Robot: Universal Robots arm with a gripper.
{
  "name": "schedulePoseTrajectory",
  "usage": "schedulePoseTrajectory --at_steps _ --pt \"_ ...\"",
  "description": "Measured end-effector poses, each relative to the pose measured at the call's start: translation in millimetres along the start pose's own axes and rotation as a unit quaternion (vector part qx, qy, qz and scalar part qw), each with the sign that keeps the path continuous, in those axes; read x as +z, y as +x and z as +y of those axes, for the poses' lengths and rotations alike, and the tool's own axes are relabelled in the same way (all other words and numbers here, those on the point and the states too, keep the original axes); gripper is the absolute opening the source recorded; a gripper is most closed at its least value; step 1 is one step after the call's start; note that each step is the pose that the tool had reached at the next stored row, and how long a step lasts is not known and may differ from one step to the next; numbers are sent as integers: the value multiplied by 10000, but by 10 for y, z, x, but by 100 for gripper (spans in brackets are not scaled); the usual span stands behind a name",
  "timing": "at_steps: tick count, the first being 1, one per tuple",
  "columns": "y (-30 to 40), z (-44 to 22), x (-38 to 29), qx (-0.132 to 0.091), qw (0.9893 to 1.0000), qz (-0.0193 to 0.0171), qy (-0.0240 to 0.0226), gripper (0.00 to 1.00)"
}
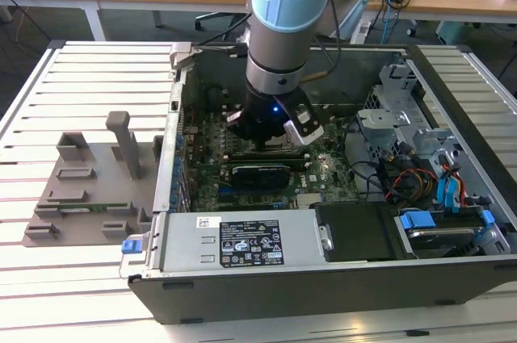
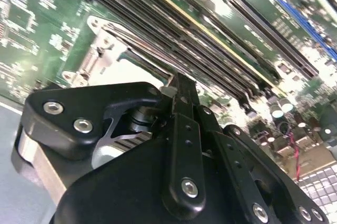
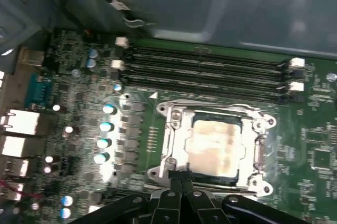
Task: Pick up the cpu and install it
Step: 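Install the second cpu locking lever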
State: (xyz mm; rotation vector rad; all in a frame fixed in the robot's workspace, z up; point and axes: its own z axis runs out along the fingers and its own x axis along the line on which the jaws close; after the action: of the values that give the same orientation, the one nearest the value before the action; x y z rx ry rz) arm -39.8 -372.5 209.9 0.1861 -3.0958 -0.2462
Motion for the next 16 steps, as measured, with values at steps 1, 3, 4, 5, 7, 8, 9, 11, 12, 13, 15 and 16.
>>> schedulePoseTrajectory --at_steps 1,3,4,5,7,8,9,11,12,13,15,16 --pt "-34 3 0 3 10000 13 5 11" --pt "-151 17 0 11 10000 60 29 11" --pt "-186 23 0 13 10000 73 40 11" --pt "-230 32 0 15 9999 90 55 11" --pt "-304 49 1 22 9999 117 78 11" --pt "-339 58 3 23 9999 129 85 11" --pt "-375 69 4 24 9999 141 91 11" --pt "-477 98 6 31 9998 175 108 11" --pt "-520 111 7 33 9997 190 115 11" --pt "-574 126 8 37 9997 210 125 11" --pt "-633 143 10 39 9996 232 136 11" --pt "-688 161 12 45 9995 251 159 11"
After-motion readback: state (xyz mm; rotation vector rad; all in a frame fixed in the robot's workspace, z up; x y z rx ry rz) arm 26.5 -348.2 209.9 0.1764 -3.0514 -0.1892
